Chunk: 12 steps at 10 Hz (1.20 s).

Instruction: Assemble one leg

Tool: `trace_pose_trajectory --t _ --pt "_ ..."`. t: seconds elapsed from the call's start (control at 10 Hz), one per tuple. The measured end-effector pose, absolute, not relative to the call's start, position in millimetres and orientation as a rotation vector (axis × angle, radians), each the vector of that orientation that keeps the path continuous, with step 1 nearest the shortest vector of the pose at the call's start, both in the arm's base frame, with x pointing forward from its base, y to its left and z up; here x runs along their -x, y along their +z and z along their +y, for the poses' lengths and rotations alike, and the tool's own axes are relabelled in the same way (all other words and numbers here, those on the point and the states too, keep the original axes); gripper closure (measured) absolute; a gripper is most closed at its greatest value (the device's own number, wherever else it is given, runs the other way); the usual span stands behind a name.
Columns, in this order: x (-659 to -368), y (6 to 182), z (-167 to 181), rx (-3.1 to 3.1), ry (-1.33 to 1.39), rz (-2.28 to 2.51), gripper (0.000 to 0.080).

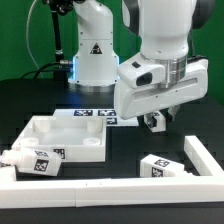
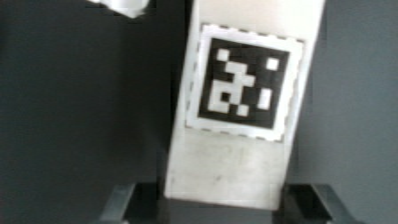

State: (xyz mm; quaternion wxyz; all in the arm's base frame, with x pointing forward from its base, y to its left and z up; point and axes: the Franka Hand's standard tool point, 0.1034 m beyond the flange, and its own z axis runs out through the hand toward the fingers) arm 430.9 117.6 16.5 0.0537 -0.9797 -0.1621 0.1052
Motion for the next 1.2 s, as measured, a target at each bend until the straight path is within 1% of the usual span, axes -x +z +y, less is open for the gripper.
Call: trace_pose_trajectory --t 0.2,0.3,0.4,0.5,0.6,0.7,0.9,1.0,1.2 --pt "-431.0 16.6 117.5 2.977 0.318 -0.493 0.0518" --pt "-430.9 16.4 117.5 2.977 0.319 -0.492 0.0456" --pt "-431.0 16.4 117.2 2.977 0.319 -0.493 0.0456" --pt "-436.0 18.9 112.1 2.963 0.325 -0.552 0.0267" --pt "-459.3 28.4 99.6 2.956 0.303 -0.599 0.017" --pt "-479.3 35.3 91.4 2.947 0.281 -0.642 0.0156" --pt "-526.4 46.4 81.8 2.928 0.233 -0.715 0.0156" --pt "-539.5 46.2 79.9 2.918 0.19 -0.769 0.015" --pt "-536.5 44.8 80.8 2.917 0.199 -0.766 0.015"
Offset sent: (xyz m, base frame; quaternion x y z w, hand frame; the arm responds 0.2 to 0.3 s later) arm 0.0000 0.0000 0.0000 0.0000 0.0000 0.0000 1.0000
